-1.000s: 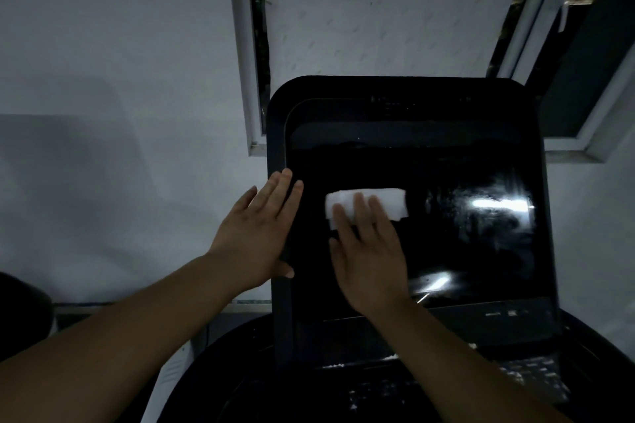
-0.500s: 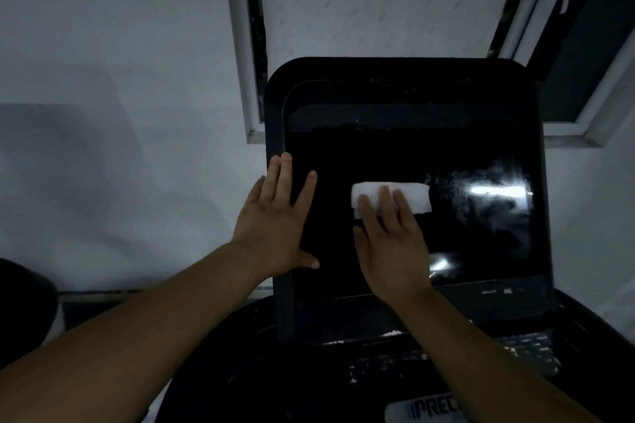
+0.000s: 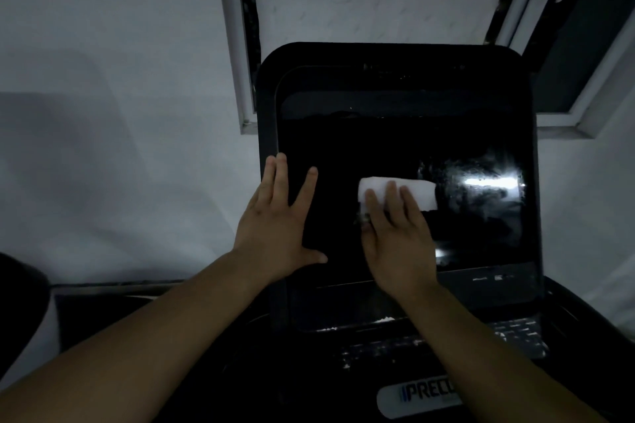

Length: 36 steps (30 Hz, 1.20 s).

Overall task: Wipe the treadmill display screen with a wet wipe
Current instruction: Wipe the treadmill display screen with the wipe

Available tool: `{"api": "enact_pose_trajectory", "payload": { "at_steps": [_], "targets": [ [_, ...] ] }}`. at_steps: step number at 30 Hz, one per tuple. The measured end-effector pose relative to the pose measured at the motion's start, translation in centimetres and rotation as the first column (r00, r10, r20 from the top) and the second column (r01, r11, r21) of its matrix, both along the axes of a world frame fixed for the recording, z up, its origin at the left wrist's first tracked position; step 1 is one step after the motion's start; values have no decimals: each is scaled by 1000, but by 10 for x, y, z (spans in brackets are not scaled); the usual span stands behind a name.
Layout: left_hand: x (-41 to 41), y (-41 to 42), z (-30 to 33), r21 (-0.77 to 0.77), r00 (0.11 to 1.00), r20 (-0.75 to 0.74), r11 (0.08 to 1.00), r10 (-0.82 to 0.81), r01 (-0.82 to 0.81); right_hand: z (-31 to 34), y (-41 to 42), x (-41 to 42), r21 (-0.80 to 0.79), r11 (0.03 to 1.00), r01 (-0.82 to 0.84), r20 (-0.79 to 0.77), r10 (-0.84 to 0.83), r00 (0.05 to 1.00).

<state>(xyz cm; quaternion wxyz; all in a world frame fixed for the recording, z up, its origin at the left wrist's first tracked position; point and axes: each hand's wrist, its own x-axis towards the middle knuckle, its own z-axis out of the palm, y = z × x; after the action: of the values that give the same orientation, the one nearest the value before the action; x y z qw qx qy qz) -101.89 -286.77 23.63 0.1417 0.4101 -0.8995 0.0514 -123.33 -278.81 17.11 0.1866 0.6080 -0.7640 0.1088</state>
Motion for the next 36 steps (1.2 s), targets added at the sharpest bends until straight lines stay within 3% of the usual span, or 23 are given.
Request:
{"api": "enact_pose_trajectory", "payload": {
  "at_steps": [2, 5, 9, 16, 25, 31, 36],
  "targets": [
    [2, -1, -1, -6, 999, -30, 1000, -12, 12, 1, -1, 20, -15, 1000, -19, 37, 20, 999],
    [8, -2, -7, -25, 998, -26, 998, -58, 57, -7, 4, 67, -162, 980, -120, 76, 134, 988],
    [18, 4, -19, -15, 997, 19, 997, -81, 81, -11, 10, 64, -124, 963, -240, -7, 241, 971],
    [14, 13, -20, 23, 999, 9, 999, -43, 43, 0, 19, 10, -156, 987, -35, 114, 53, 992],
    [19, 13, -29, -26, 994, -47, 995, -97, 96, -19, 17, 95, -152, 959, -237, 33, 245, 969],
    [18, 15, -27, 8, 998, 18, 998, -64, 64, -5, 31, 23, -125, 991, -47, 107, 61, 992],
    [14, 15, -30, -5, 999, 0, 999, -47, 47, -11, 26, 53, -171, 984, -47, 135, 70, 988]
  ]
}}
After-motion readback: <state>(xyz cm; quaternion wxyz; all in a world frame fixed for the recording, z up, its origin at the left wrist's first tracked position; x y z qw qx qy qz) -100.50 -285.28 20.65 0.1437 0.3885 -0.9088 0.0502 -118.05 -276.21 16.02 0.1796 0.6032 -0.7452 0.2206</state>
